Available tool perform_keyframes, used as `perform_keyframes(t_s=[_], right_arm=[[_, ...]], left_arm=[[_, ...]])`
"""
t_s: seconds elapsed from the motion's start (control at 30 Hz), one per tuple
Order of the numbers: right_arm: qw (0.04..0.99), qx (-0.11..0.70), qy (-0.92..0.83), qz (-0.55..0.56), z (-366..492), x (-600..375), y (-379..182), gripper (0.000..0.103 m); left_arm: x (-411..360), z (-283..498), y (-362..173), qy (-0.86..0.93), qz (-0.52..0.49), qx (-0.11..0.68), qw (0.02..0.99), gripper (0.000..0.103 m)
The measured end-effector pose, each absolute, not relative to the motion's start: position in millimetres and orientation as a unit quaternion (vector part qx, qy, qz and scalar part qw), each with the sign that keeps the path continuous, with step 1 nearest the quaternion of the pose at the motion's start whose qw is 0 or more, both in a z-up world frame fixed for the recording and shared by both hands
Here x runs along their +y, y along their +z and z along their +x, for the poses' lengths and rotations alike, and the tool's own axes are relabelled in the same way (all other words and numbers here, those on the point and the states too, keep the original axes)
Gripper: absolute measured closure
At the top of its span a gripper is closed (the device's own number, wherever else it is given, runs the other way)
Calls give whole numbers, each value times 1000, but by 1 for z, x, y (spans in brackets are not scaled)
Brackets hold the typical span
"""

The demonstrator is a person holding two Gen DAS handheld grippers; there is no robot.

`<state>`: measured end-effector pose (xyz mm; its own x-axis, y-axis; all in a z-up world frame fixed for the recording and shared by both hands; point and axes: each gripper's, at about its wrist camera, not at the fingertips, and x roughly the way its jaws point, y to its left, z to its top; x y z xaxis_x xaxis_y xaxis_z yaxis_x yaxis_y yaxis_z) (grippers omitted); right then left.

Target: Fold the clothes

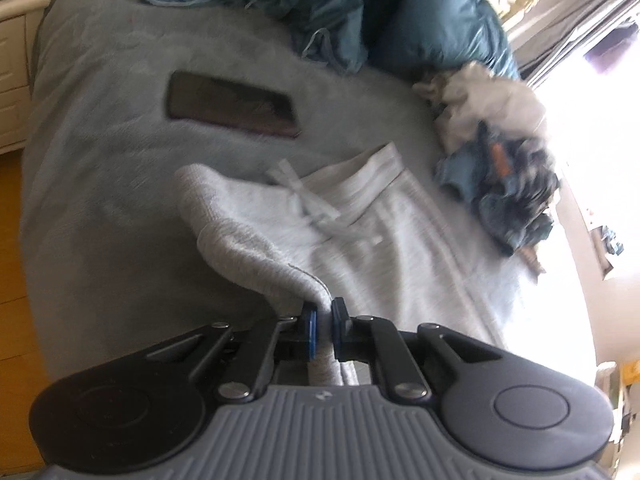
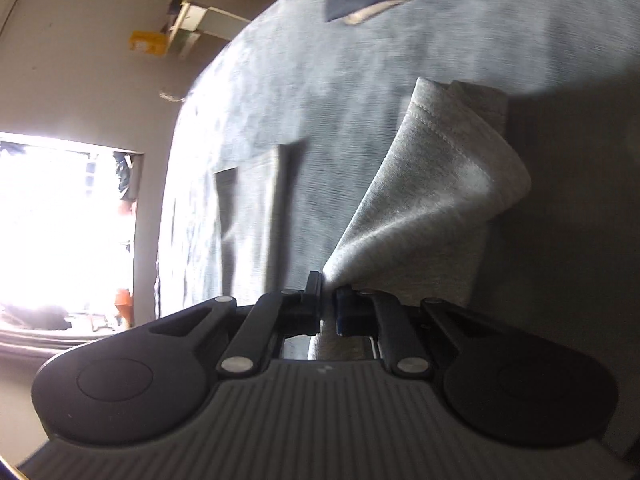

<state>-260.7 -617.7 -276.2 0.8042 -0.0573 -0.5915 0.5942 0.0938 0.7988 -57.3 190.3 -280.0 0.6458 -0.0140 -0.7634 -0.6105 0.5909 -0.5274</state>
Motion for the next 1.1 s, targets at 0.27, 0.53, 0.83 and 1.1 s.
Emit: perform_keyframes(t_s=[0.27,0.53,0.83,1.1], right_arm=[[733,203,-183,622,-170,-645,-256,99],[756,195,-114,615,-59,-664,-254,99],[764,205,-108,601,39,-655,-275,99],[792,228,-141,549,109,-623,-278,99]], left_arm=[[157,-4,-260,208,-417,327,822,95],[132,56,-254,195,-412,291,841,95],[126,131,-282,174,-411,293,846,95],[142,188,-328,163,-400,335,837,95]])
